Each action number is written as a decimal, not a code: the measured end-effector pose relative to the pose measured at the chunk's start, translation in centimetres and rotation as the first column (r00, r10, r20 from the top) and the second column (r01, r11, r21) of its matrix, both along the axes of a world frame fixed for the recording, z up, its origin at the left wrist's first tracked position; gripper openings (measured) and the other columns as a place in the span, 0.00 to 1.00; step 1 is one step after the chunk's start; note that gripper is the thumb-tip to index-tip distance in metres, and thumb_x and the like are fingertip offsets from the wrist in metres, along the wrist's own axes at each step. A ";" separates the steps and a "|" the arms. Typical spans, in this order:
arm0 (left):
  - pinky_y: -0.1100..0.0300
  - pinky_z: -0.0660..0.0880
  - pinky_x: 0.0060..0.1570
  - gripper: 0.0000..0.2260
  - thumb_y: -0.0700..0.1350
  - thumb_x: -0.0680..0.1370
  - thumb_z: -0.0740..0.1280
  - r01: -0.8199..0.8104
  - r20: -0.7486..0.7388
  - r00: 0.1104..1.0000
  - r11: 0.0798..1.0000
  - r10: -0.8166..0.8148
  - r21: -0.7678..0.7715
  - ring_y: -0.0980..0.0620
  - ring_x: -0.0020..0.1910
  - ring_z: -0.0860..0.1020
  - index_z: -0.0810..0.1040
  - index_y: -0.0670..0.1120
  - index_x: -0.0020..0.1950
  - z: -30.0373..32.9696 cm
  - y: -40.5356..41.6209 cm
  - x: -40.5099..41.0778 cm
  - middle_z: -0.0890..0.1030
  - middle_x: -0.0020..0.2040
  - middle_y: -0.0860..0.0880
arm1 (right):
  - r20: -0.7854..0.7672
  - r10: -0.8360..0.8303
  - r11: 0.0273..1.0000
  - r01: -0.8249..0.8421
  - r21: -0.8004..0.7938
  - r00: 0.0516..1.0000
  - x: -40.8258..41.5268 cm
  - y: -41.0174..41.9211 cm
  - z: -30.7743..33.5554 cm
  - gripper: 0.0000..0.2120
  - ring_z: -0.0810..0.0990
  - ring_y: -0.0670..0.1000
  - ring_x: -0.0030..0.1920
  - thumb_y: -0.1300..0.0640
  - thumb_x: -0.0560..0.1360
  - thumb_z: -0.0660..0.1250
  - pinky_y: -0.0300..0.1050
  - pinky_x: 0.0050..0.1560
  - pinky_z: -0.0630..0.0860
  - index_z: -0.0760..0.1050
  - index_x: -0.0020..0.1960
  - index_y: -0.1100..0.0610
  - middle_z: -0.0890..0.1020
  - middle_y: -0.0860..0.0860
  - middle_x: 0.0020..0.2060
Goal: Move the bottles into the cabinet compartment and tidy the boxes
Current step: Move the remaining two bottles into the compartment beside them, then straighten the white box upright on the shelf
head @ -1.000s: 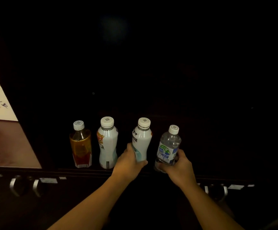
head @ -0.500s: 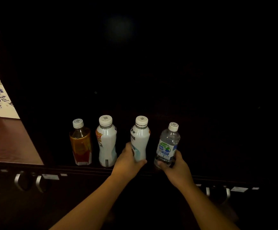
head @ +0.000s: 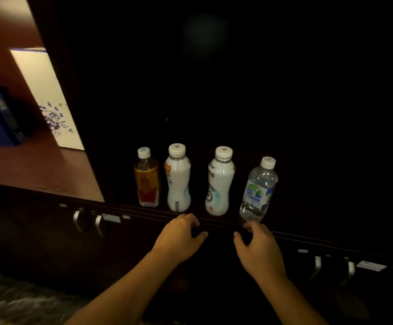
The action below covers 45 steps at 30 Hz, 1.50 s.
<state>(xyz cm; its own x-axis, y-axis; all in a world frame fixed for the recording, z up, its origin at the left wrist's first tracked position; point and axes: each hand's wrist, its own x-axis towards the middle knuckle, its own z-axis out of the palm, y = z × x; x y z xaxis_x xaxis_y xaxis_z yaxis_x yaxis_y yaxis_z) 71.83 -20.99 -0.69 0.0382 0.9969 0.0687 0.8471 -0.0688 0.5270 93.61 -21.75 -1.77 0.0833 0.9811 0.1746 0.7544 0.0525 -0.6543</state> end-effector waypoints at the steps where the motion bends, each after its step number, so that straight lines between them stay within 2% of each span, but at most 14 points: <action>1: 0.62 0.75 0.49 0.17 0.61 0.75 0.69 -0.006 -0.038 0.999 1.000 0.006 0.007 0.57 0.51 0.76 0.77 0.53 0.59 0.1 -0.7 -0.7 0.77 0.55 0.56 | 0.034 0.048 0.999 -0.048 0.004 0.998 -0.9 -0.2 0.2 0.13 0.77 0.48 0.52 0.46 0.76 0.68 0.44 0.46 0.75 0.76 0.57 0.51 0.79 0.47 0.52; 3: 0.60 0.77 0.48 0.15 0.61 0.76 0.67 -0.018 -0.102 0.995 1.000 0.019 0.016 0.57 0.49 0.77 0.77 0.54 0.58 0.3 -1.9 -2.7 0.78 0.53 0.56 | 0.120 0.151 0.988 -0.151 -0.011 0.981 -3.1 -0.6 0.8 0.08 0.77 0.46 0.44 0.45 0.77 0.66 0.45 0.41 0.76 0.75 0.48 0.49 0.77 0.45 0.45; 6: 0.58 0.78 0.47 0.13 0.61 0.77 0.66 -0.026 -0.166 0.986 1.000 0.026 0.002 0.58 0.48 0.77 0.77 0.55 0.57 0.7 -3.5 -6.8 0.78 0.52 0.57 | 0.232 0.281 0.959 -0.283 -0.026 0.931 -7.4 -1.1 1.7 0.09 0.73 0.45 0.39 0.43 0.77 0.64 0.43 0.36 0.71 0.71 0.43 0.47 0.73 0.44 0.39; 10: 0.60 0.78 0.47 0.12 0.60 0.77 0.65 -0.045 -0.169 0.985 0.999 0.041 -0.024 0.59 0.46 0.77 0.77 0.57 0.56 1.1 -5.2 -13.7 0.78 0.50 0.58 | 0.300 0.391 0.912 -0.410 -0.002 0.870 -13.8 -1.8 3.0 0.10 0.71 0.43 0.37 0.42 0.77 0.63 0.36 0.31 0.61 0.69 0.42 0.46 0.72 0.43 0.38; 13: 0.56 0.79 0.49 0.09 0.57 0.78 0.65 -0.093 -0.132 0.987 0.995 0.089 -0.026 0.57 0.47 0.78 0.77 0.55 0.55 1.3 -6.8 -20.3 0.79 0.50 0.57 | 0.331 0.453 0.878 -0.478 -0.007 0.828 -19.8 -2.2 3.6 0.10 0.70 0.43 0.37 0.42 0.77 0.63 0.35 0.31 0.60 0.69 0.43 0.46 0.71 0.43 0.37; 18: 0.57 0.79 0.49 0.08 0.56 0.78 0.66 -0.191 -0.138 0.972 0.981 0.192 0.016 0.57 0.46 0.78 0.77 0.55 0.53 2.1 -9.1 -32.8 0.78 0.49 0.57 | 0.394 0.487 0.848 -0.529 -0.001 0.779 -32.3 -3.2 4.2 0.08 0.69 0.42 0.37 0.43 0.79 0.61 0.36 0.32 0.61 0.67 0.44 0.45 0.70 0.42 0.37; 22: 0.58 0.80 0.48 0.08 0.56 0.78 0.66 -0.217 -0.112 0.970 0.976 0.214 -0.017 0.58 0.45 0.78 0.76 0.57 0.55 3.3 -9.4 -42.3 0.78 0.48 0.58 | 0.408 0.485 0.847 -0.532 0.000 0.773 -42.2 -3.8 4.6 0.08 0.71 0.44 0.40 0.43 0.79 0.61 0.38 0.35 0.64 0.68 0.44 0.46 0.71 0.42 0.38; 25: 0.56 0.79 0.49 0.10 0.57 0.78 0.66 -0.213 -0.151 0.966 0.977 0.209 -0.013 0.56 0.47 0.78 0.76 0.55 0.56 4.6 -8.8 -47.5 0.78 0.50 0.56 | 0.407 0.475 0.856 -0.518 -0.006 0.780 -47.1 -3.3 5.4 0.09 0.71 0.46 0.40 0.44 0.79 0.61 0.40 0.36 0.64 0.67 0.43 0.47 0.71 0.43 0.38; 28: 0.57 0.77 0.46 0.09 0.57 0.78 0.66 -0.217 -0.195 0.956 0.976 0.219 0.030 0.54 0.45 0.78 0.77 0.54 0.54 5.7 -7.4 -51.5 0.78 0.49 0.55 | 0.405 0.439 0.878 -0.478 -0.007 0.802 -50.4 -2.0 6.4 0.10 0.73 0.49 0.42 0.44 0.78 0.62 0.45 0.39 0.70 0.70 0.44 0.49 0.73 0.45 0.39; 35: 0.55 0.76 0.46 0.09 0.57 0.77 0.66 -0.196 -0.255 0.943 0.976 0.213 0.093 0.50 0.47 0.78 0.77 0.53 0.50 7.2 -1.2 -55.7 0.80 0.48 0.53 | 0.436 0.325 0.932 -0.363 0.005 0.839 -52.6 3.8 7.6 0.10 0.76 0.52 0.44 0.44 0.78 0.61 0.49 0.41 0.76 0.72 0.46 0.50 0.75 0.48 0.42; 41: 0.49 0.78 0.51 0.13 0.58 0.77 0.66 -0.195 -0.315 0.929 0.980 0.196 0.036 0.48 0.50 0.78 0.78 0.51 0.53 6.3 7.0 -57.0 0.80 0.52 0.49 | 0.454 0.256 0.960 -0.280 -0.014 0.853 -52.7 11.4 5.6 0.10 0.77 0.54 0.44 0.45 0.78 0.62 0.48 0.39 0.74 0.73 0.46 0.51 0.75 0.49 0.42; 45: 0.46 0.78 0.53 0.16 0.59 0.77 0.65 -0.203 -0.370 0.911 0.979 0.186 -0.009 0.46 0.52 0.77 0.78 0.49 0.56 5.1 12.2 -58.0 0.79 0.55 0.47 | 0.436 0.203 0.978 -0.200 -0.052 0.877 -52.9 16.6 4.3 0.11 0.77 0.57 0.49 0.45 0.77 0.63 0.49 0.42 0.74 0.74 0.50 0.52 0.76 0.52 0.47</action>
